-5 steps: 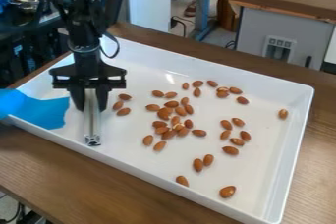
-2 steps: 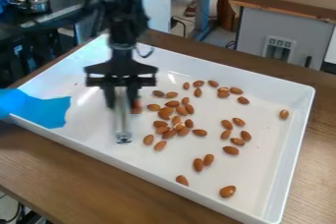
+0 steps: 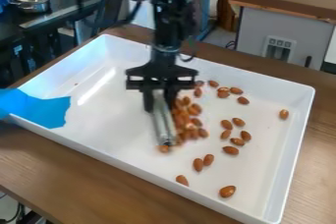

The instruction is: Sweep into pile

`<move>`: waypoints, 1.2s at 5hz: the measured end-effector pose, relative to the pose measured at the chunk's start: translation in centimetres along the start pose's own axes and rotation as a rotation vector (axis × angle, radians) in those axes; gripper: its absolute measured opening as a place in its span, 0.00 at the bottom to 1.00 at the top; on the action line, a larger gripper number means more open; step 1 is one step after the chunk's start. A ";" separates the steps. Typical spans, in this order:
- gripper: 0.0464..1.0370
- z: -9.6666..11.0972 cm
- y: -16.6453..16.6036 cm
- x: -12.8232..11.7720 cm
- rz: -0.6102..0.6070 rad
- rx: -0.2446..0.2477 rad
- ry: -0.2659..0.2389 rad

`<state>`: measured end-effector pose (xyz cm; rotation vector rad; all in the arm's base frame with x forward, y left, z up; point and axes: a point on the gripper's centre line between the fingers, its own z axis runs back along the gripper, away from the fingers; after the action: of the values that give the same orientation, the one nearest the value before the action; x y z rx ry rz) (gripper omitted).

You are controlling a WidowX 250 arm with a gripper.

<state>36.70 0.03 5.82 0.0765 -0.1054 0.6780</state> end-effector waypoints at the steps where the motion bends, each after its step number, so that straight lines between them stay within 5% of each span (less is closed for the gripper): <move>1: 0.33 0.2 -2.3 -1.7 -0.008 0.000 -0.005; 3: 0.33 0.6 -8.1 -2.3 0.034 -0.032 -0.049; 6: 0.33 1.6 -14.2 -0.9 0.131 -0.026 -0.005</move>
<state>44.83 -11.66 6.80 0.0465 -0.1247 0.8069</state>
